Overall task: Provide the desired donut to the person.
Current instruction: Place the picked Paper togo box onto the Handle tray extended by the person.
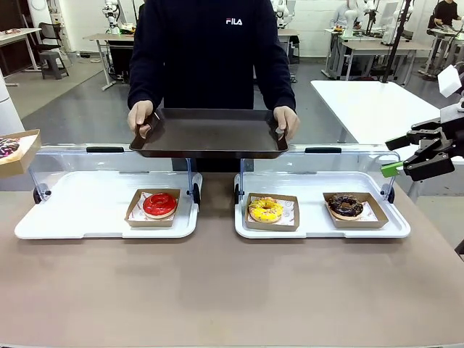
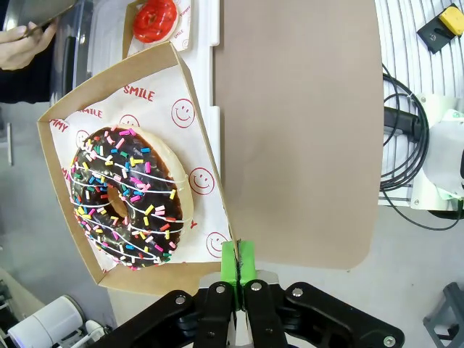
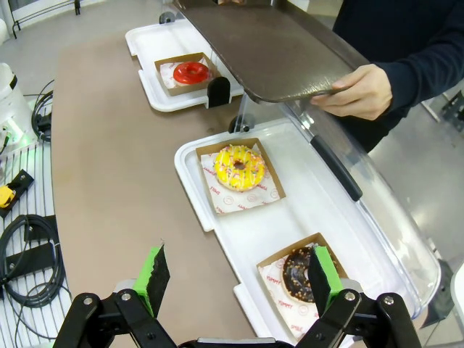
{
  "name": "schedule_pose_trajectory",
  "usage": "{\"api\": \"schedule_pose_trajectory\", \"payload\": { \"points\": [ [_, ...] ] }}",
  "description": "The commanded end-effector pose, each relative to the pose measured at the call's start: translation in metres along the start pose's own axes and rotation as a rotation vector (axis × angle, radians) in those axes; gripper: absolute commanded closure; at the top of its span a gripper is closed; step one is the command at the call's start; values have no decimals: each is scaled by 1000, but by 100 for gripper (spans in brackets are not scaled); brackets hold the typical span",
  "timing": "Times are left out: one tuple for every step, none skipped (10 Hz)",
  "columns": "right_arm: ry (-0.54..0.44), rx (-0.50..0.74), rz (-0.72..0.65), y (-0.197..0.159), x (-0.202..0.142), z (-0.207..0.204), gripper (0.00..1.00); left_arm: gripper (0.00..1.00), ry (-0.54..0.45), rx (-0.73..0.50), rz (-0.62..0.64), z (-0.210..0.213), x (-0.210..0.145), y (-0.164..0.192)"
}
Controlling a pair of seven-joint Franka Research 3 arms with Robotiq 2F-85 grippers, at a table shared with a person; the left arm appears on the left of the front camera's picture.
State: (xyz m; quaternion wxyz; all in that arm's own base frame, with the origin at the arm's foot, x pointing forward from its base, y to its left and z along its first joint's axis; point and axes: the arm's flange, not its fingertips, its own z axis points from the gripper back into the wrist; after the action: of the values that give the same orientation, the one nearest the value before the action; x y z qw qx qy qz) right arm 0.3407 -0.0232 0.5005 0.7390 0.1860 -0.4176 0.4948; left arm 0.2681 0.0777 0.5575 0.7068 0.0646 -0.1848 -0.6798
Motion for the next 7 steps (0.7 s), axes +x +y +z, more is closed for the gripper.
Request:
{"api": "schedule_pose_trajectory", "payload": {
  "points": [
    [-32,6,10,-3,0,-3,0,100,13,14,11,0,-1,2],
    [-32,6,10,-3,0,-3,0,100,13,14,11,0,-1,2],
    [-32,6,10,-3,0,-3,0,100,13,14,11,0,-1,2],
    [-32,6,10,-3,0,-3,0,99,0,0,0,0,0,0],
    [-32,6,10,-3,0,-3,0,99,-58,-11,18,17,25,21],
    [-32,6,10,-3,0,-3,0,99,-27,-28,13,30,50,43],
    [-32,6,10,-3,0,-3,0,99,-22,-28,5,40,80,67]
  ]
}}
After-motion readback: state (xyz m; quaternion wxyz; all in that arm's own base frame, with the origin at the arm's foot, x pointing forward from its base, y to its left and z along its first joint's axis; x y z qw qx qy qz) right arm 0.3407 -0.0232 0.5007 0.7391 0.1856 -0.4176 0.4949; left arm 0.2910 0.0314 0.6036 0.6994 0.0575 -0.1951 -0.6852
